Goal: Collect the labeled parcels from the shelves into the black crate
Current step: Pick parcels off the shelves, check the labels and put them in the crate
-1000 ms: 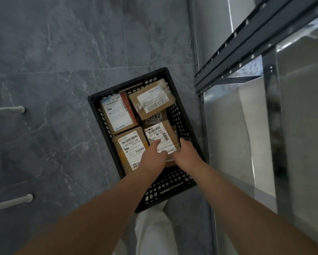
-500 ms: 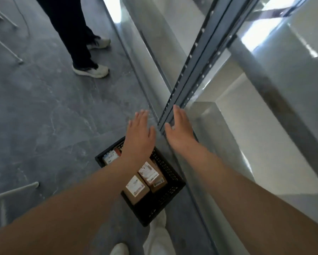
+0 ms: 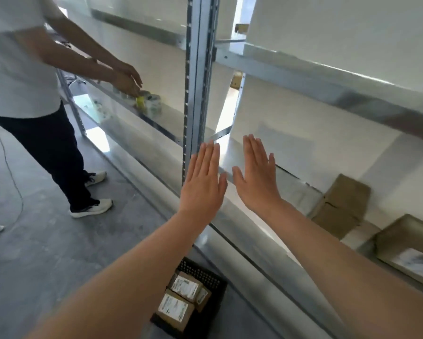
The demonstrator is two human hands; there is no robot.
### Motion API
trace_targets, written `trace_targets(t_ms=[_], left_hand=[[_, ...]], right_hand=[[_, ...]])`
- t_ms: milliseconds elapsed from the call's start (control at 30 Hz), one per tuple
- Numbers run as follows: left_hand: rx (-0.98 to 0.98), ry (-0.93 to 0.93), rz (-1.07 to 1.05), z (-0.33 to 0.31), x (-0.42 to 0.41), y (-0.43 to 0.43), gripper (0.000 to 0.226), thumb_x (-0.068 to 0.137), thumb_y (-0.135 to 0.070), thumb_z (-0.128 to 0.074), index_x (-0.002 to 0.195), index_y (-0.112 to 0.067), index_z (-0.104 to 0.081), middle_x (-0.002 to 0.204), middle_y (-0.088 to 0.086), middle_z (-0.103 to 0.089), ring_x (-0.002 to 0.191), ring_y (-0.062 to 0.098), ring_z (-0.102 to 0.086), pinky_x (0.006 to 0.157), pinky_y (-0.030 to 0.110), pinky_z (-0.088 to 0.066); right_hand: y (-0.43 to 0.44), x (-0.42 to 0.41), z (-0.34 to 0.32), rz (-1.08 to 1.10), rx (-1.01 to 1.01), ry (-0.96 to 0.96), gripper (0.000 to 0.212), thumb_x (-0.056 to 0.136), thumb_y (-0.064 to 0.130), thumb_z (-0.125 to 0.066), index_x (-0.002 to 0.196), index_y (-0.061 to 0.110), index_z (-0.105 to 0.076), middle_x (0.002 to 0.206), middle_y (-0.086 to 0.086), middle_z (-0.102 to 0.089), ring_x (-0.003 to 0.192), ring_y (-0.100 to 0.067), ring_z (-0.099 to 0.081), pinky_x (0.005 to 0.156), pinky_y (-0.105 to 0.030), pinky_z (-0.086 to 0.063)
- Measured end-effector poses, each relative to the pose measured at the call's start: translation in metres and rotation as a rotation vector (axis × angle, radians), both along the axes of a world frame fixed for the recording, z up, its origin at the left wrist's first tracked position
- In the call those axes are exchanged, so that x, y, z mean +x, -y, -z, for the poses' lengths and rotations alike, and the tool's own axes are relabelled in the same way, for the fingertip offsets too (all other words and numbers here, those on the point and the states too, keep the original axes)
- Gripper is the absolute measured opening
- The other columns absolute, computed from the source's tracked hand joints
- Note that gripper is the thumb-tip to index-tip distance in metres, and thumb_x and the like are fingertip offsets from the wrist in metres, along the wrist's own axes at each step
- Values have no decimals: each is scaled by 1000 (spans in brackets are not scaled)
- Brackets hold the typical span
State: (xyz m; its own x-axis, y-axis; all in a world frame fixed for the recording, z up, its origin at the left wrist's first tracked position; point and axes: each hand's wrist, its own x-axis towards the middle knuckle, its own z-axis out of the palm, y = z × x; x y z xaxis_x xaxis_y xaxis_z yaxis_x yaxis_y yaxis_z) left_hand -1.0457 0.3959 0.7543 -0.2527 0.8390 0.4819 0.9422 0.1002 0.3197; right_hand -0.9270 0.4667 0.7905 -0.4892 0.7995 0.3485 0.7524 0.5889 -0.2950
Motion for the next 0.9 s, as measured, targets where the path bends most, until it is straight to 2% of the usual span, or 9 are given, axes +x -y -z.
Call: trace_targets(t_ms=[133,233,367,500,633,767,900], left_hand=[[64,-65,84,-45,51,-6,62,107,-38,-18,156,-12,9,164,4,16,150,15,18,124,37,5],[114,-69,162,-65,93,-9,62,107,-37,-21,156,-12,8,164,3,16,150,14,19,123,36,8],[163,-86,296,-77,165,-7,61,106,-38,-20,157,-11,1,166,5,6,152,18,9,125,40,-1],[144,-105,426,-80,256,8,61,106,-39,-16,157,-10,1,165,5,8,152,17,11,125,41,-2],[118,-107,569,-74,358,47,64,103,-45,2,157,-10,3,165,6,9,152,18,10,125,41,-2],[75,-102,725,-58,459,97,61,105,-43,-8,157,-12,4,165,4,11,152,18,12,125,42,-5],[34,-90,868,-50,553,150,62,105,-43,-9,156,-14,9,164,2,15,151,16,16,125,41,0]], right_hand=[[16,71,-34,153,53,26,69,105,39,-33,158,20,6,165,4,12,152,-14,12,123,-46,5],[27,128,-50,249,63,29,69,105,38,-32,157,20,9,165,4,17,151,-12,17,122,-43,10],[48,205,-66,371,85,-19,68,105,35,-33,158,22,8,164,7,17,150,-8,18,119,-39,16],[84,286,-72,512,96,-18,66,106,37,-28,158,22,9,165,5,16,150,-10,18,121,-41,14],[138,377,-65,629,69,-7,67,105,37,-30,158,20,7,165,4,15,151,-13,16,123,-44,9],[206,475,-48,790,43,-9,68,105,41,-30,158,21,8,165,5,15,151,-12,17,119,-41,15],[285,566,-35,952,-12,-62,67,105,36,-31,158,20,8,165,5,14,151,-12,16,122,-46,10]])
